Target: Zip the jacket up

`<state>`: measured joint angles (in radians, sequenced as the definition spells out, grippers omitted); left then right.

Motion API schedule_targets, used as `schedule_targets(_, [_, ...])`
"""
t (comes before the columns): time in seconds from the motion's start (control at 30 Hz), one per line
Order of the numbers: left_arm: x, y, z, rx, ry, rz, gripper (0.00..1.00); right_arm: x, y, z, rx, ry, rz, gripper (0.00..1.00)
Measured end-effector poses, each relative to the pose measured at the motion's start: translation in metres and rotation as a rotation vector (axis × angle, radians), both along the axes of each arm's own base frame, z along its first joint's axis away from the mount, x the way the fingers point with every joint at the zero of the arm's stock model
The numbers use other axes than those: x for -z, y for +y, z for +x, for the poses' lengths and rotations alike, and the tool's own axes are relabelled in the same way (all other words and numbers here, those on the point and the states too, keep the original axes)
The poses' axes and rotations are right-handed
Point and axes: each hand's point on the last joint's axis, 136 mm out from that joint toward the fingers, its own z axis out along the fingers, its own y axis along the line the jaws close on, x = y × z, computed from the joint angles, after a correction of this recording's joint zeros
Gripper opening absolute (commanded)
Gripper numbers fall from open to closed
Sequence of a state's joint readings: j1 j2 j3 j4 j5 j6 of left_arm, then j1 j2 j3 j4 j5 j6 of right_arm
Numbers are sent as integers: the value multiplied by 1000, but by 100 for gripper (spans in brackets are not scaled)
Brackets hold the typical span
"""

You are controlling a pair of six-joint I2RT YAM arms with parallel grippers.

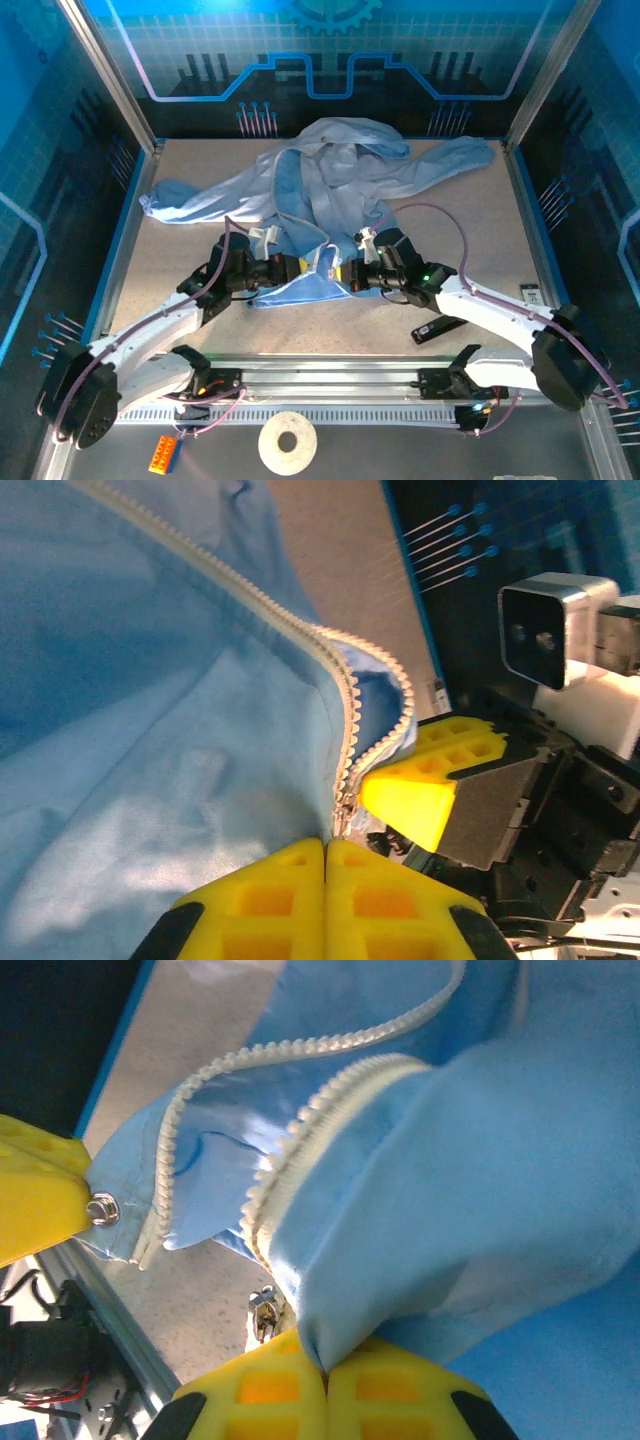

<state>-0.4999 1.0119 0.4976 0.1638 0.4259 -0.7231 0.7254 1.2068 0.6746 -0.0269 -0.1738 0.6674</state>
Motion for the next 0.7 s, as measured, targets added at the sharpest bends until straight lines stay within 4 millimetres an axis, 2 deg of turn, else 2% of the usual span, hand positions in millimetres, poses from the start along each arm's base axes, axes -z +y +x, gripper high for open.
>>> schedule_targets(0.13, [-11,-2,0,2,-48,-37,0,-5,5,-1,-20,-9,36,0])
schedule_targets(0.33, [20,-5,-24,40,-19,-25,0,21,4,-12,-23,64,48,0])
schedule_targets(0.4, [21,-1,-30,33,-40,-31,0,21,4,-14,-30,67,50,0])
schedule_targets(0.47, [8,3,-32,27,-101,-47,0,17,5,-14,-38,51,56,0])
schedule_targets(0.53, [-12,5,-33,32,-193,-71,0,8,5,-14,-56,22,63,0])
schedule_targets(0.63, [-37,5,-34,42,-305,-95,0,-11,8,-15,-91,-36,87,0])
schedule_targets(0.7, [-46,4,-33,43,-347,-112,0,-22,10,-17,-117,-70,107,0])
